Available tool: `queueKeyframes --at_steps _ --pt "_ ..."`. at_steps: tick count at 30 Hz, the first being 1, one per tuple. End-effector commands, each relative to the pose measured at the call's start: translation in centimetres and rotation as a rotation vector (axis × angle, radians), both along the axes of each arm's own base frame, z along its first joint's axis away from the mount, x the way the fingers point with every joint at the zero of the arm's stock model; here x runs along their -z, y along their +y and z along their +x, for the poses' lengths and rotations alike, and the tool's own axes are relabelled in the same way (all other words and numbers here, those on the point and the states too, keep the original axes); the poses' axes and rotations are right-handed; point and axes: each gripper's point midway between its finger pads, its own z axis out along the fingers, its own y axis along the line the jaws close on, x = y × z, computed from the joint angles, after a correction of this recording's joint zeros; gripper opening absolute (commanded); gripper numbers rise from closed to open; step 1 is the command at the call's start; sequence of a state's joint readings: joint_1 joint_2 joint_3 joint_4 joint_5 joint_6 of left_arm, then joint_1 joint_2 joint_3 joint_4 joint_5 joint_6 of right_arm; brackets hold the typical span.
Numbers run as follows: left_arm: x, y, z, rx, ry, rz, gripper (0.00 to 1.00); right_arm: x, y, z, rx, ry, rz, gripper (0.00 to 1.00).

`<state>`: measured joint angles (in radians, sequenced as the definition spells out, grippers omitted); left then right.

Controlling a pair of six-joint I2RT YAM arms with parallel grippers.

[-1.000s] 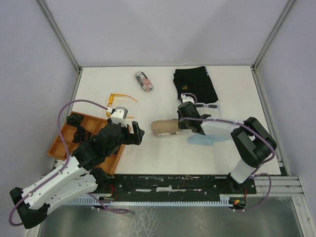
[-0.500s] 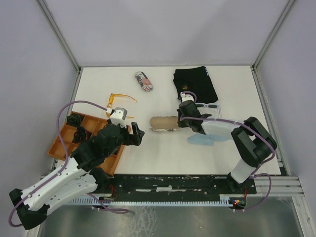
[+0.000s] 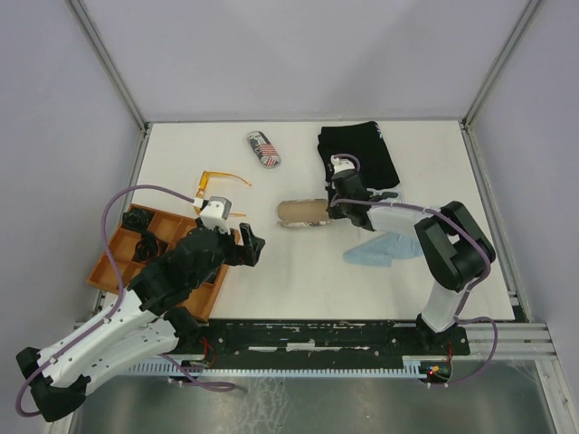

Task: Organize the sunglasses
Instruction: Move the sunglasses case at the center of the board.

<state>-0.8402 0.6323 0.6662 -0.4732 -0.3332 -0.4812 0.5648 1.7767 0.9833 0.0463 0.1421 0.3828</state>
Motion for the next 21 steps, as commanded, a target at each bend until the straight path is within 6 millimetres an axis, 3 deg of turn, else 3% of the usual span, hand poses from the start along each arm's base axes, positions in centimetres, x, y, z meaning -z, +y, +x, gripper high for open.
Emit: queueKeyframes --at_steps 1,5,10,15,21 --pt "-1.4 -0.8 0.3 -0.006 -0.022 -0.087 0.93 -1.8 1.0 2.2 -0.023 -0.062 0.040 0.15" --pt "-1.3 -0.8 0.3 -0.007 -0.021 -0.086 0.93 -2.5 0.5 2.3 -0.019 -0.075 0.038 0.32" --pt "-1.5 -0.6 0.3 -0.018 -0.028 -0.088 0.94 -5.4 -0.3 2.2 -0.011 -0.122 0.043 0.48" --pt "-1.9 -0.1 0.6 -0.048 -0.046 -0.099 0.94 -8.9 -2.4 1.3 0.053 -0.171 0.039 0.56" --pt "-2.2 0.0 0.7 -0.066 -0.062 -0.126 0.95 -11.5 -6.9 -1.5 0.263 -0.201 0.073 0.60"
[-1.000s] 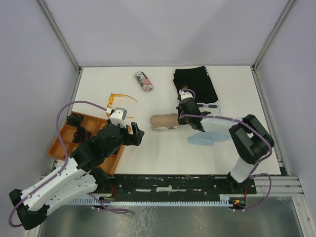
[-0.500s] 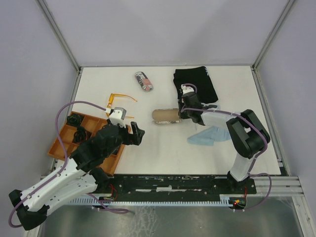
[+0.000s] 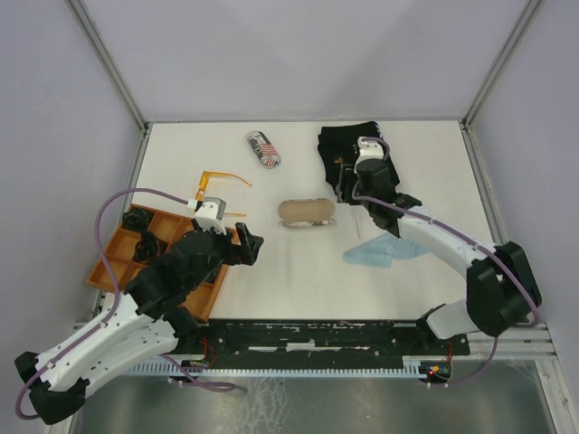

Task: Organize the sunglasses
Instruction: Move the sunglasses case at the center of the board, then move the glasses cleaning cloth to the center of the board.

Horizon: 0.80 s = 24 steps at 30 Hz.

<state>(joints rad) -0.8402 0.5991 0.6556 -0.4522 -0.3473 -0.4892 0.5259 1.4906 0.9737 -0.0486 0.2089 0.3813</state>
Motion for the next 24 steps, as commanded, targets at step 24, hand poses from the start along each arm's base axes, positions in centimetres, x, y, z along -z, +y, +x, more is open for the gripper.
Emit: queueKeyframes --at_steps 24 --pt "0.9 -1.9 -0.2 0.009 0.067 -0.126 0.95 6.7 -4.1 -13.0 -0.005 0.412 0.059 0.50"
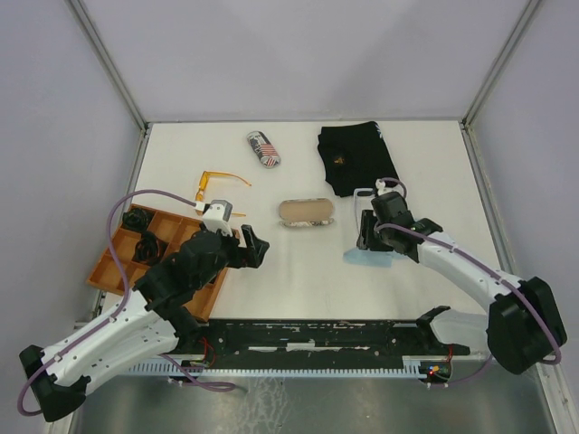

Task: Organize the sunglasses
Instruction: Move the glasses cleaning cloth to the center of the board.

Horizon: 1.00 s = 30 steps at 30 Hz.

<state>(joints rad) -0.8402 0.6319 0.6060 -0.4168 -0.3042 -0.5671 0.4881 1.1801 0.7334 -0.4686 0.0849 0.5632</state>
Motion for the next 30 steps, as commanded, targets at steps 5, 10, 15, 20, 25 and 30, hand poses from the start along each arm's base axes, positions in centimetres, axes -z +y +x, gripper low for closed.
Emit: queueKeyframes --at_steps 5,10,15,20,25,30 --pt "-1.2 -0.5 0.0 -0.013 -0.008 -0.079 0.95 3.1 1.6 0.3 -0.088 0.036 0.020 0.55" --pt "-1.1 -0.4 -0.1 -0.013 -0.004 -0.079 0.95 4.7 1.6 0.2 -0.106 0.060 0.001 0.61" --pt "-1.1 -0.5 0.0 -0.012 -0.002 -0.076 0.95 5.8 1.5 0.2 -0.121 0.063 -0.009 0.67" --pt "-0.9 -0.5 0.0 -0.014 0.003 -0.072 0.95 6.1 1.8 0.0 -0.128 0.082 -0.004 0.68" --pt "-0.8 -0.5 0.0 -0.017 0.006 -0.078 0.95 6.7 2.4 -1.0 -0.135 0.124 -0.005 0.68" --pt "-0.7 -0.4 0.0 -0.024 0.005 -0.082 0.95 6.6 3.2 -2.4 -0.138 0.148 -0.011 0.68"
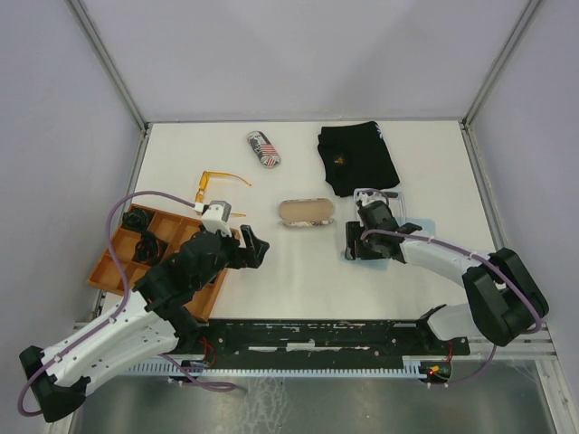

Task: Organize the sunglasses
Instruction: Move the glasses cleaning cloth to the center of the board.

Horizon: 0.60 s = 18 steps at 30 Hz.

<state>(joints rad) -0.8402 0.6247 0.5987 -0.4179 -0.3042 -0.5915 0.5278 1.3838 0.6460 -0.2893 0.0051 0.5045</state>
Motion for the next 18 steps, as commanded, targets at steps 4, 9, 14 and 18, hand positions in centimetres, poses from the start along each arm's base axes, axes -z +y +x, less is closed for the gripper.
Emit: queueKeyframes --at_steps 4,9,14,18 --pt "-0.8 -0.2 0.1 -0.023 -0.008 -0.063 0.95 -0.2 2.8 -2.8 -0.029 0.033 0.018 0.68" --pt "-0.7 0.0 0.0 -0.033 -0.006 -0.069 0.95 -0.5 5.5 -5.0 -0.042 0.034 0.046 0.69" --pt "-0.8 0.5 0.0 -0.051 -0.009 -0.068 0.95 -1.3 8.6 -6.8 -0.020 0.015 0.133 0.69" --pt "-0.9 0.9 0.0 -0.071 -0.013 -0.068 0.95 -2.4 11.7 -7.6 -0.018 -0.018 0.191 0.69"
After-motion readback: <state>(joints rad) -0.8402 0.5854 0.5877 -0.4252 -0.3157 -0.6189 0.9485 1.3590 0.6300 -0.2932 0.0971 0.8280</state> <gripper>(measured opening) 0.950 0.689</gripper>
